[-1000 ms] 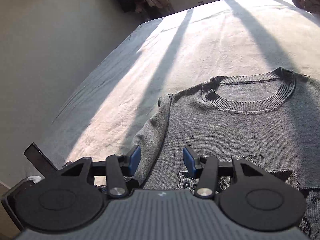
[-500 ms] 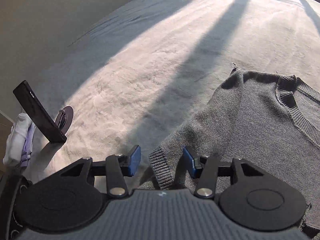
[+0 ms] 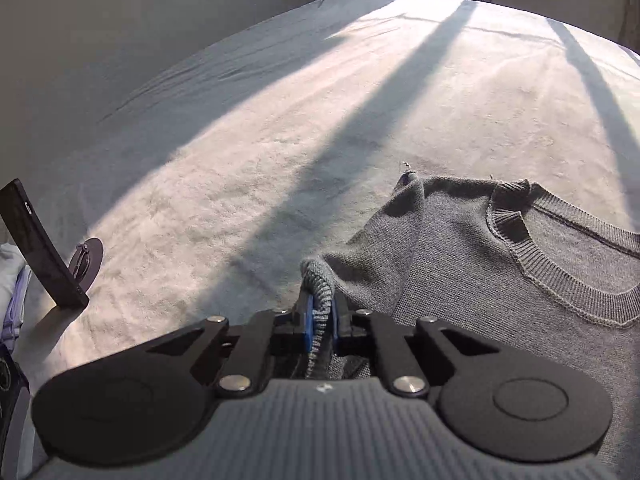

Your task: Fold clothes

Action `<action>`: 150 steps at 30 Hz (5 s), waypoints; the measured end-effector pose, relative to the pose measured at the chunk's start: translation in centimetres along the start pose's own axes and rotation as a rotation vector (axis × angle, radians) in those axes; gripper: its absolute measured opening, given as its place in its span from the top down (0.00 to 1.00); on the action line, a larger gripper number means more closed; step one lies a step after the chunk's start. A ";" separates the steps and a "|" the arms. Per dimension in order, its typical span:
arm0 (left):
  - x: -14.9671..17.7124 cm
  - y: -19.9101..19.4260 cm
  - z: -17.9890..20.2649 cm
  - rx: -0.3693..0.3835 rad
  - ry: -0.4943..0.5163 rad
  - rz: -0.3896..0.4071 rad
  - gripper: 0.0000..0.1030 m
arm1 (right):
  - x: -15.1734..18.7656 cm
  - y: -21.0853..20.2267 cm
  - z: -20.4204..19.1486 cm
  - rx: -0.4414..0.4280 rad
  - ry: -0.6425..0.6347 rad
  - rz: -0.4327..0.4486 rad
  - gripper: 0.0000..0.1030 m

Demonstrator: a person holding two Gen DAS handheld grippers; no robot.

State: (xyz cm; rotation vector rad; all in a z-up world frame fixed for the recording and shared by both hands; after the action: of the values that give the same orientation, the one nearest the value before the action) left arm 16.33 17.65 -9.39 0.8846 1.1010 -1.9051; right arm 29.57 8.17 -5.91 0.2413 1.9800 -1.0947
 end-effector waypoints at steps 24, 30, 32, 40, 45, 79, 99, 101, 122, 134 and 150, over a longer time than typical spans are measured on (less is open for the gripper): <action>-4.1 -4.6 -10.6 -0.343 -0.370 0.145 0.96 | -4.6 8.4 -7.6 -0.117 0.159 0.208 0.91; -3.2 -4.3 -11.4 -0.399 -0.415 0.073 0.95 | -4.0 10.8 -8.3 -0.094 0.095 0.184 0.94; -3.1 -4.8 -11.6 -0.390 -0.454 0.076 0.95 | -4.2 11.2 -8.4 -0.099 0.090 0.178 0.96; -3.4 -5.5 -11.6 -0.406 -0.450 0.112 0.87 | -4.9 9.9 -7.3 -0.080 0.098 0.154 0.83; -4.3 -5.4 -10.2 -0.394 -0.369 0.183 0.87 | -3.8 7.5 -4.6 -0.034 0.133 0.130 0.82; -2.0 -8.4 3.9 -0.263 -0.039 -0.091 0.22 | 11.9 -26.8 15.0 0.567 0.471 0.218 0.48; 3.9 -3.1 13.6 0.083 0.062 0.002 0.21 | 14.0 -28.1 28.5 0.532 0.687 0.275 0.42; 3.8 -2.6 12.8 0.084 0.016 0.000 0.21 | 14.3 -27.0 30.2 0.469 0.785 0.288 0.42; 5.2 0.2 10.7 0.062 -0.063 0.004 0.22 | 14.0 -24.6 37.5 0.236 1.194 0.539 0.66; 5.3 0.1 10.8 0.060 -0.051 0.005 0.22 | 10.7 -24.2 31.8 0.725 0.381 0.506 0.94; 4.7 -0.6 11.6 0.068 -0.055 -0.004 0.22 | 13.7 -27.6 30.4 0.655 0.632 0.430 0.55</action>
State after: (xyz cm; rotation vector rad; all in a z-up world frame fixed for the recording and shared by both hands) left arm 11.29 6.16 -8.56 0.8631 1.0116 -1.9686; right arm 24.24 -34.74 -7.45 1.4382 1.8623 -1.4483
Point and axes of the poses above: each gripper's, at about its wrist camera, not at the fingertips, and y roughly the way its jaws point, z to its right, x to its underside, the point moved 4 cm from there along y, roughly the way its jaws point, and after that the axes turned 10 degrees about z, right-handed, at the moved point
